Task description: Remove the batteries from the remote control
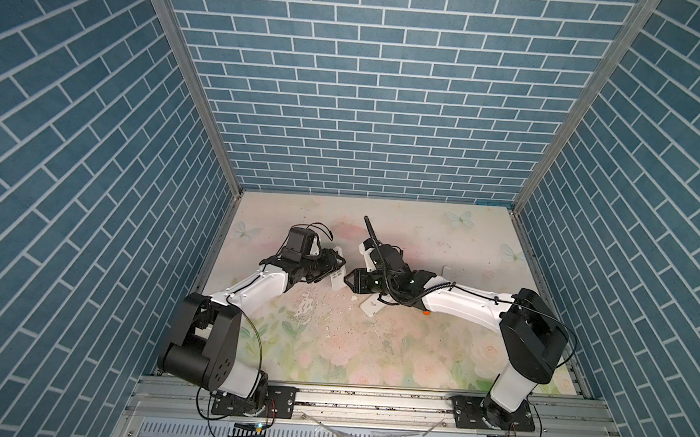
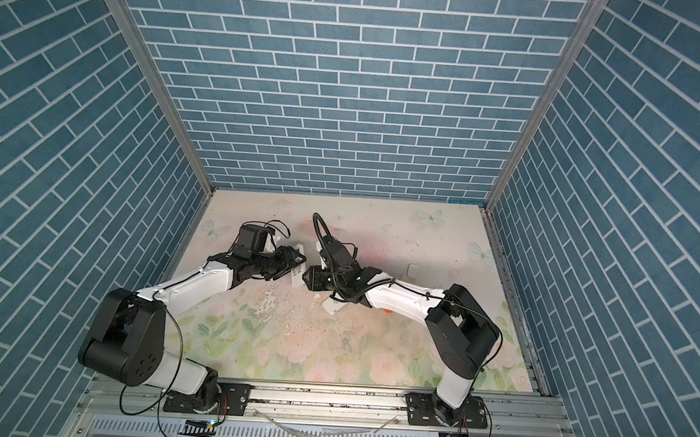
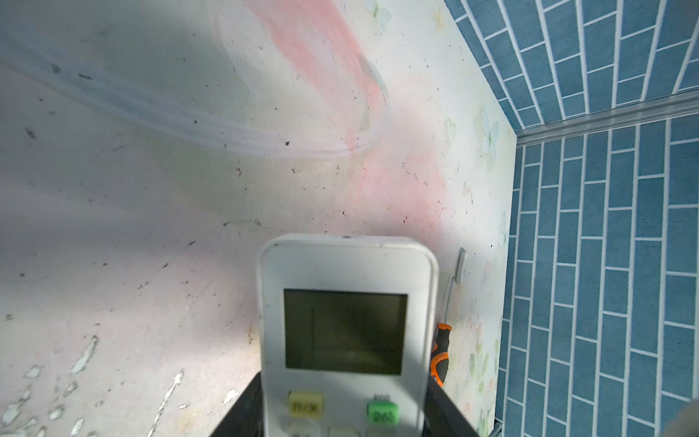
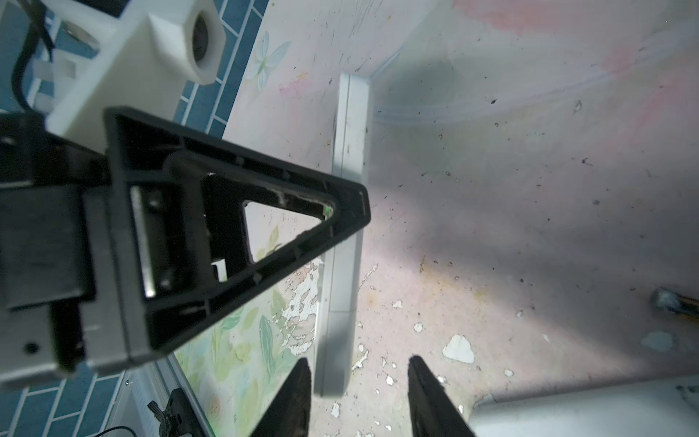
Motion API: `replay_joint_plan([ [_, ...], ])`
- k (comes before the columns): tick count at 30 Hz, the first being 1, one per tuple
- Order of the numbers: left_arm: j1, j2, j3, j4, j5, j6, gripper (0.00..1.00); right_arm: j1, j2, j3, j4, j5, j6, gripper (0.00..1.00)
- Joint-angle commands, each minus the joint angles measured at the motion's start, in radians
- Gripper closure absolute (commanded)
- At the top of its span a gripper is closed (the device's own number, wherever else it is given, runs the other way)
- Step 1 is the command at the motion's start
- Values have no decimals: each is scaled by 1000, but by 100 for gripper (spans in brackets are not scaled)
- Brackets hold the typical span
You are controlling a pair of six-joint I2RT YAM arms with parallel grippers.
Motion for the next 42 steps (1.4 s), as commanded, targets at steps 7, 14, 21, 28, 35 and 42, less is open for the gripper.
replay_joint_plan([
  [7,-28,-21,2,79,21,-43,72,4,63,94,7,-21,25,58],
  [14,-39,-14,-1,113,26,-62,71,4,106,137,10,-20,29,70],
  [21,-40,-15,-3,118,28,-66,68,4,100,131,2,22,30,89],
  [28,-39,-32,19,63,3,-55,40,4,89,117,2,42,11,100],
  [35,-11,-29,115,-75,-22,-19,32,4,71,122,-90,25,-59,100],
  [42,41,21,305,-364,11,47,28,13,11,105,-229,59,-231,100],
])
